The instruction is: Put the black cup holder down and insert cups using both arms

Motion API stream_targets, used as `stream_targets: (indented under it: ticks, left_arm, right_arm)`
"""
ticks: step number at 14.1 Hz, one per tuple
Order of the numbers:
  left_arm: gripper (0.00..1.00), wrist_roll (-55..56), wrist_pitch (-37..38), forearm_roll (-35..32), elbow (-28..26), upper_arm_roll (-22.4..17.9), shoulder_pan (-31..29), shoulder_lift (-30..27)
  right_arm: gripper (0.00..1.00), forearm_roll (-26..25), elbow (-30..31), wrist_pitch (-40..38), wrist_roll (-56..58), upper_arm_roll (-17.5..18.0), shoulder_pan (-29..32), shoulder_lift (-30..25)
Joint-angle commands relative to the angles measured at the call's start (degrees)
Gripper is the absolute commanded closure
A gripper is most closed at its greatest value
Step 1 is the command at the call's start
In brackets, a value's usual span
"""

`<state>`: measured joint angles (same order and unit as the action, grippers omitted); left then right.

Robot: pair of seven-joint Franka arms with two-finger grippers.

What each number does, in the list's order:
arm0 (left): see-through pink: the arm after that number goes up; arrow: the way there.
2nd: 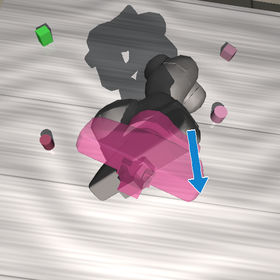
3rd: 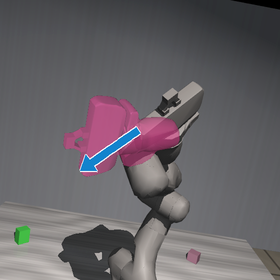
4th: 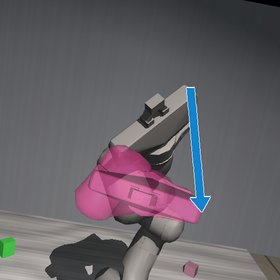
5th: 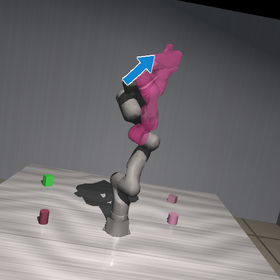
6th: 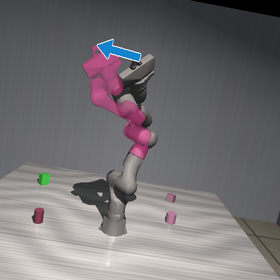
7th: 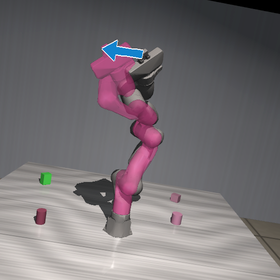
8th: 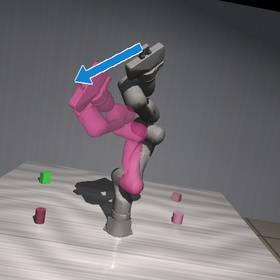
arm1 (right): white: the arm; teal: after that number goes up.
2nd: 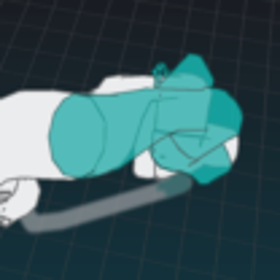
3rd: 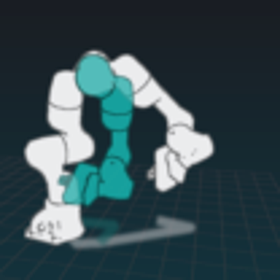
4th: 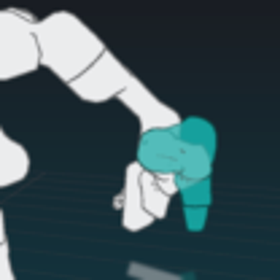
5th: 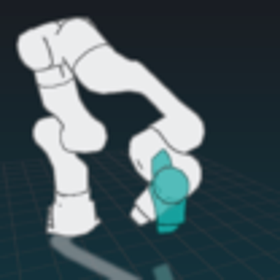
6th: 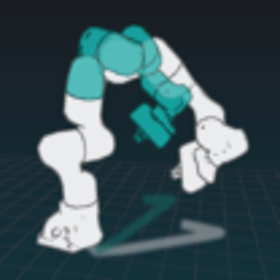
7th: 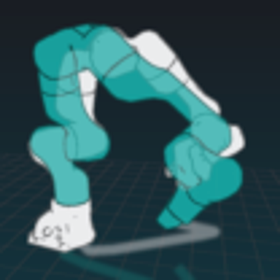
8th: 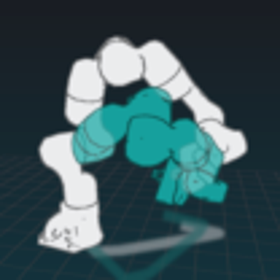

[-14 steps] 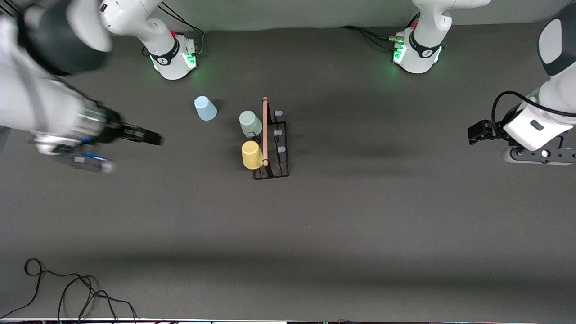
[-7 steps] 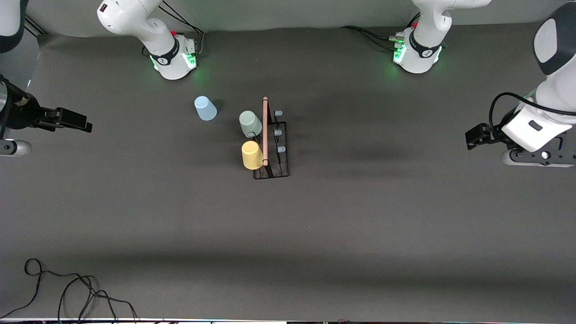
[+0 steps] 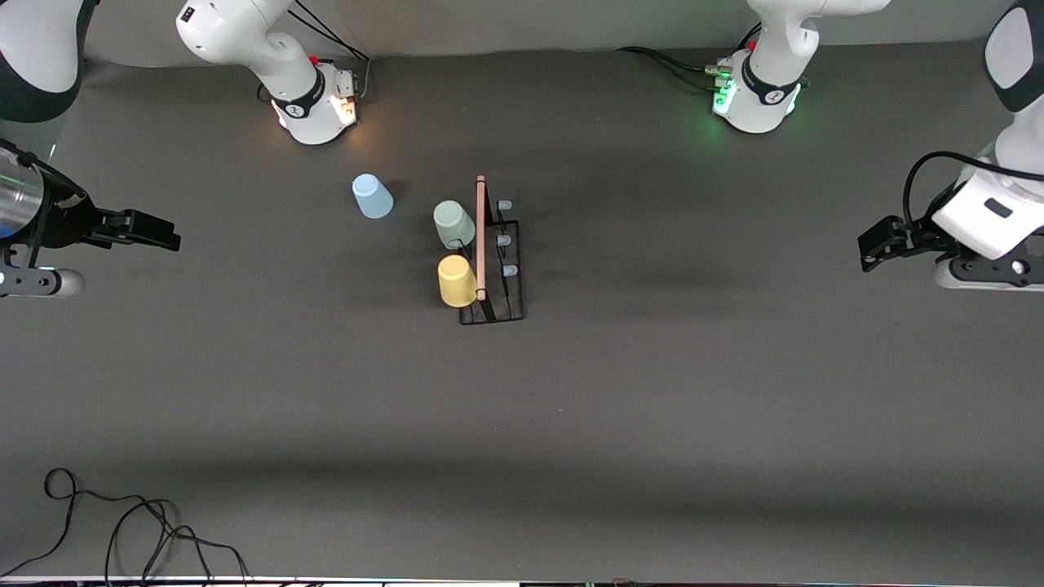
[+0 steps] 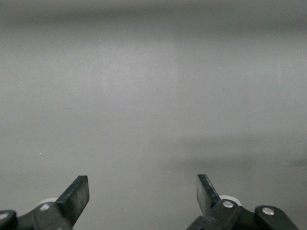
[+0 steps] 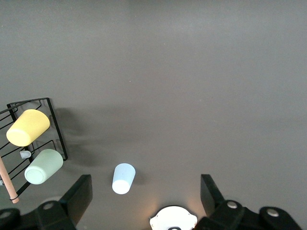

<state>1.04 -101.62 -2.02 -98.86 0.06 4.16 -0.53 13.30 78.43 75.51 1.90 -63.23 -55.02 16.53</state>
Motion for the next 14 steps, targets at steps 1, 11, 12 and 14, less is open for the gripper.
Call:
stream_targets:
  ticks: [1, 11, 12, 14]
  left_arm:
    - [0.0, -1.22, 0.72, -0.18, -0.28, -0.41, -0.2, -1.4]
    - [0.0, -1.84, 3.01, -0.36, -0.28, -0.59, -2.66, -1.93]
    - [0.0, -1.84, 3.01, -0.36, -0.28, -0.5, -2.75, -1.93]
    - [0.0, -1.84, 2.92, -0.27, -0.28, -0.5, -2.75, -1.93]
  right_arm:
    - [0.0, -2.13, -1.0, -0.18, 1.08, 6.4, 5.32, -0.44]
    - [0.0, -20.4, 6.26, 5.07, -0.68, 55.21, 43.49, -11.41]
    - [0.0, -20.68, 10.29, 8.4, -0.67, 58.01, 46.2, -14.04]
    - [0.0, -20.68, 17.08, 15.17, -0.76, 61.02, 48.86, -17.75]
